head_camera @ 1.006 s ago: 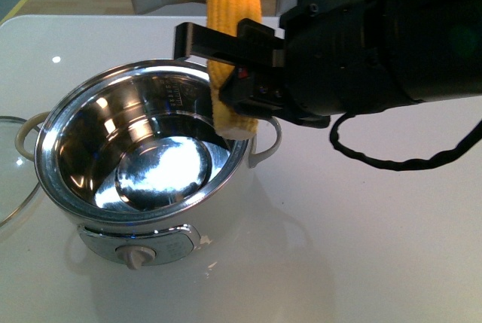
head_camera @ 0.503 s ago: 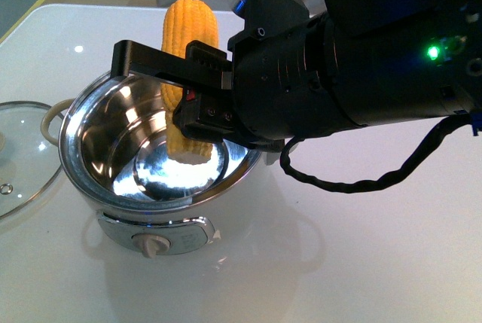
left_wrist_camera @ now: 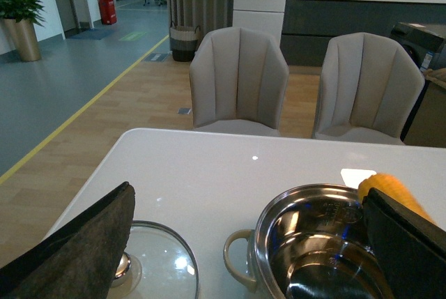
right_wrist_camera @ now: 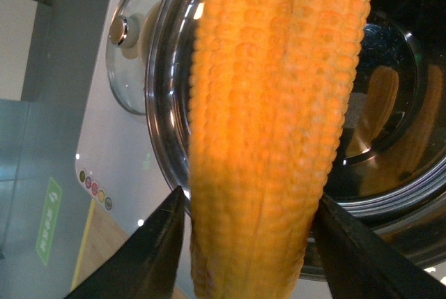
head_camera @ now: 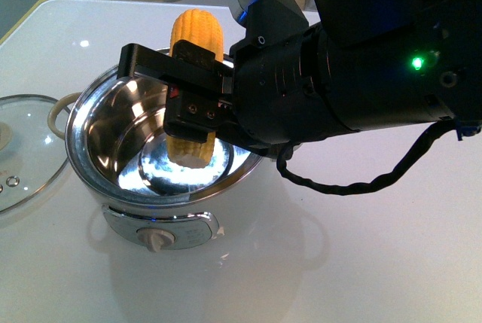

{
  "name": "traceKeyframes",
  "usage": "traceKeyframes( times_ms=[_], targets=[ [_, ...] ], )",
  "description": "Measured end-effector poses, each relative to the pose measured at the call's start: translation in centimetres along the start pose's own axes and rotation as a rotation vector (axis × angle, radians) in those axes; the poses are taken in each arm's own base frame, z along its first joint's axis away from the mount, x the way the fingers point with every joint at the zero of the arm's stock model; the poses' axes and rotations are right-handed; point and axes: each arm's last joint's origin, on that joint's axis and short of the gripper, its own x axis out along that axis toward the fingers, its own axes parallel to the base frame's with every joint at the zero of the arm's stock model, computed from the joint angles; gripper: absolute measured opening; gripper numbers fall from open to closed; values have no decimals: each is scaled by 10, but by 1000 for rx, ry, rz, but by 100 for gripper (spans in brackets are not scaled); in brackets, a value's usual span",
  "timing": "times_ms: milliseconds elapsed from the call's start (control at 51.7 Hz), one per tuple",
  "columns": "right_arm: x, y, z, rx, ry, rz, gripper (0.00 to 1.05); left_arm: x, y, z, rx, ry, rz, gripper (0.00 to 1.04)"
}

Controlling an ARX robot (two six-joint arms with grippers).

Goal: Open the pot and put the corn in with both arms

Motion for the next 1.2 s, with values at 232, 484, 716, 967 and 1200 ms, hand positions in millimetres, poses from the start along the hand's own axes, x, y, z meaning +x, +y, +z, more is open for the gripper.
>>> traceKeyframes(
  times_ms=[232,484,716,967,1200],
  targets=[
    [-1,-2,1,5,-4,-4,92,0,0,0,0,0,0,98],
    [-57,-48,25,86,-246,-199,96,0,0,0,0,0,0,98],
    [-142,-82,21,33,-453,-443,96,0,0,0,0,0,0,98],
    [-237,-75,-35,-42,-628,-594,96,0,0,0,0,0,0,98],
    [-258,-74,-70,-320,-989,-665,59,0,0,0,0,0,0,98]
  ],
)
